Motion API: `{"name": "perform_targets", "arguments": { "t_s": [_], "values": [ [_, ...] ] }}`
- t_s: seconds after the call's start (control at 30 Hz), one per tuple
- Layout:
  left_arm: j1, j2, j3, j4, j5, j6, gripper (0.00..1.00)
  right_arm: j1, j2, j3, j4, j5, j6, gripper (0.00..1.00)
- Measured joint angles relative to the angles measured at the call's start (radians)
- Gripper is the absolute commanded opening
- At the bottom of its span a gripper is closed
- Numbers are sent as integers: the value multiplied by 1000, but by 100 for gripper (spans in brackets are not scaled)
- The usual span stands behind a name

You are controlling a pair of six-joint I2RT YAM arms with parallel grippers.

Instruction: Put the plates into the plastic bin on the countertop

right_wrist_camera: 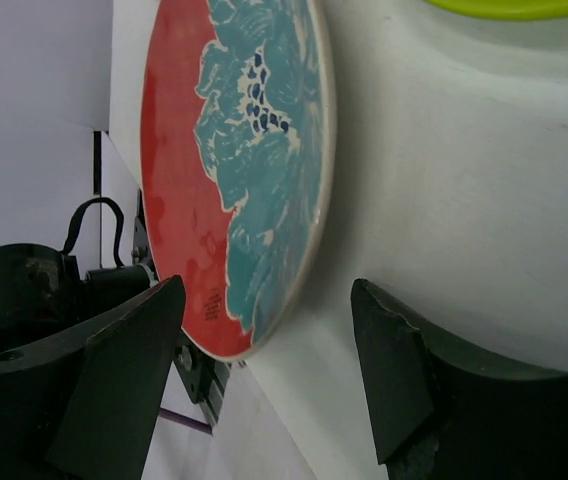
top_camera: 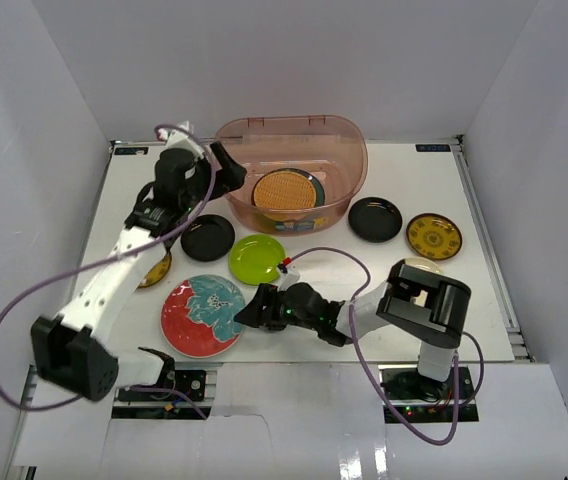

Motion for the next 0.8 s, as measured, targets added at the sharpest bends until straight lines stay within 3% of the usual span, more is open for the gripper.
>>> {"name": "perform_targets", "arguments": {
  "t_s": [0.1, 0.2, 0.23, 0.33, 0.53, 0.67, 0.8],
  "values": [
    [1, -211, -144, -24, -42, -4, 98, 19, 77, 50, 51, 14, 58, 68],
    [3, -383, -276, -73, -83, -25, 98, 23, 128, 81, 80, 29, 105, 54],
    [4, -438, -322, -99, -95, -35, 97, 23, 151, 94, 89, 33, 122, 36],
    [5, -560, -437, -191, -144, -74, 98, 22, 210, 110, 116, 39, 169, 11],
    [6, -709, -565, -332, -214, -245, 98, 23, 112, -3, 130, 52, 207, 8],
    [13, -741, -635, -340, -254, -347, 98, 33, -169, -168, -21, 94, 124, 8],
    [62, -661, -658, -308, -257, -403, 98, 42, -553, -265, -279, 177, 7, 8]
  ]
}}
